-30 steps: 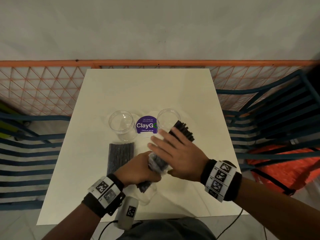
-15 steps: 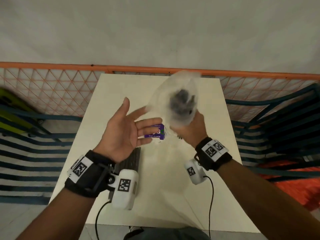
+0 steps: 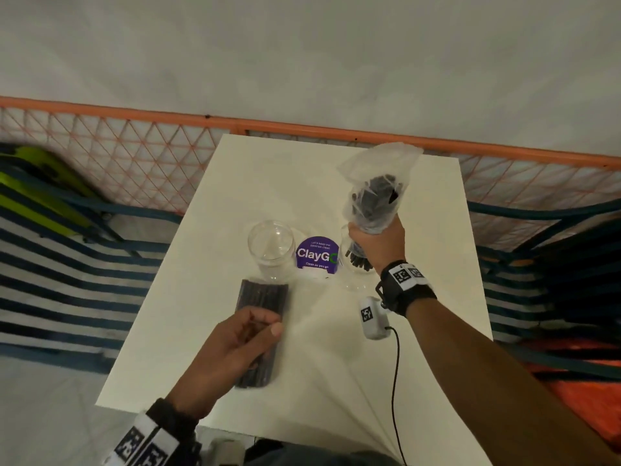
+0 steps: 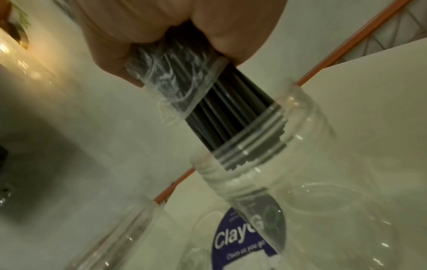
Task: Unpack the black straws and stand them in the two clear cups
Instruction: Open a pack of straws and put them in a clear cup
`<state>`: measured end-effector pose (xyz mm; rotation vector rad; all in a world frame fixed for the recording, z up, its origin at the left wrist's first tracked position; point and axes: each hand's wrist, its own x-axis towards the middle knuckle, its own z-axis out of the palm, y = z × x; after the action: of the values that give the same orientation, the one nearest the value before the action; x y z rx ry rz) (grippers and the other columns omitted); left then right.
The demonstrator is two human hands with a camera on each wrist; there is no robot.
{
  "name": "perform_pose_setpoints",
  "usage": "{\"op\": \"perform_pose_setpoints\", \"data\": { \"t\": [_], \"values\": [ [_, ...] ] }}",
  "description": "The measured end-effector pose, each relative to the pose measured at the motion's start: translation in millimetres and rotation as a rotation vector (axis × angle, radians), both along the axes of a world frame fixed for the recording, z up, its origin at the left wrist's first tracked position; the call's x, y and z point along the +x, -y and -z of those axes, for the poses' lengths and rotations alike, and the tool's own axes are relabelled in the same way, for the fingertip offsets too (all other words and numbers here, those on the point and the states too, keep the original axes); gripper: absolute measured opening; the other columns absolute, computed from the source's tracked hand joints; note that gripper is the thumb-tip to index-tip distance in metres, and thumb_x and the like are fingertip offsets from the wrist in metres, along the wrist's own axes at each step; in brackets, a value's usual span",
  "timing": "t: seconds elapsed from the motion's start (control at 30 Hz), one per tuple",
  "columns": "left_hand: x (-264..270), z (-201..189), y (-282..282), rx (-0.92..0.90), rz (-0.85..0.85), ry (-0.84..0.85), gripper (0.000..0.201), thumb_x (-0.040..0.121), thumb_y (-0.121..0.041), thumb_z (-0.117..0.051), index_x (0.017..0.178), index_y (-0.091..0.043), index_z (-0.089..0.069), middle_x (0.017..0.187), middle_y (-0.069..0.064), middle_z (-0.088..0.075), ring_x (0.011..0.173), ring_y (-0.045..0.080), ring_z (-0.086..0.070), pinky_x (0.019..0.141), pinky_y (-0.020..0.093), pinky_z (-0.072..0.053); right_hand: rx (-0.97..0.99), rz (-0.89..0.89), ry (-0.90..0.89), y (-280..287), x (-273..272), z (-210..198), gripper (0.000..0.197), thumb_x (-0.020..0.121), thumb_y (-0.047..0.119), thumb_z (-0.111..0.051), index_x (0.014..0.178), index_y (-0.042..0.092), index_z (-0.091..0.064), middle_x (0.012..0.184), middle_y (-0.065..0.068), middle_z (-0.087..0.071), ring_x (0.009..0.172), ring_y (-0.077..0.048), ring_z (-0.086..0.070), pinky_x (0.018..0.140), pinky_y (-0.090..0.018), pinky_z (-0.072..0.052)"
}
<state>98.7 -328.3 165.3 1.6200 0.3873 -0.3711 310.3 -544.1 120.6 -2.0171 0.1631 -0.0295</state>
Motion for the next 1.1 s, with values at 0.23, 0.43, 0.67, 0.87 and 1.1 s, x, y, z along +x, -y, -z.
{"op": "perform_pose_setpoints", "data": {
  "t": [0.23,0.43,0.67,0.87,1.1],
  "values": [
    [-24,18,-5,0.098,0.036,-0.058,0.012,0.083,-0.038,-0.075,0.093,-0.033,-0.071,0.085,0.005,-0.074,0.068,0.01,-0.064,0.063,0.027,-0.049,0.042,-0.04,-0.03,6,-9,8,0.068,0.065,0.039,-0.084,0.123,0.017,-0.056,0.116,0.0,-0.068,0.107,-0.019,-0.065,0.094,-0.036,-0.054],
    [-21,30,-6,0.221,0.126,-0.023,0.014,0.087,-0.028,-0.072,0.1,-0.022,-0.07,0.088,-0.001,-0.075,0.069,0.008,-0.069,0.06,0.017,-0.053,0.296,0.041,0.067,19,-15,-23,0.048,0.07,0.03,-0.085,0.111,0.017,-0.063,0.104,0.009,-0.071,0.097,-0.008,-0.068,0.085,-0.028,-0.055],
    [-25,57,-18,0.421,0.284,-0.054,0.054,0.063,-0.081,-0.063,0.098,-0.04,-0.065,0.094,-0.026,-0.072,0.082,-0.001,-0.07,0.078,0.028,-0.059,0.6,0.179,0.391,48,-32,-109,0.045,0.089,-0.002,-0.063,0.123,0.018,-0.041,0.112,0.015,-0.057,0.098,0.016,-0.06,0.084,-0.008,-0.047],
    [-25,60,-24,0.384,0.259,-0.089,0.016,0.083,-0.046,-0.073,0.097,-0.047,-0.065,0.097,-0.013,-0.076,0.087,0.009,-0.072,0.085,0.037,-0.058,0.543,0.213,0.335,103,-63,-102,0.043,0.088,0.028,-0.069,0.127,0.018,-0.055,0.113,0.005,-0.066,0.108,-0.017,-0.063,0.087,-0.031,-0.052],
    [-23,64,-27,0.425,0.263,-0.064,0.015,0.088,-0.035,-0.072,0.101,-0.032,-0.066,0.091,-0.021,-0.074,0.077,0.0,-0.072,0.072,0.019,-0.052,0.018,0.281,-0.556,140,-137,29,0.076,0.063,0.055,-0.084,0.122,0.015,-0.057,0.1,-0.006,-0.07,0.065,-0.018,-0.067,0.054,-0.029,-0.052]
  ]
}}
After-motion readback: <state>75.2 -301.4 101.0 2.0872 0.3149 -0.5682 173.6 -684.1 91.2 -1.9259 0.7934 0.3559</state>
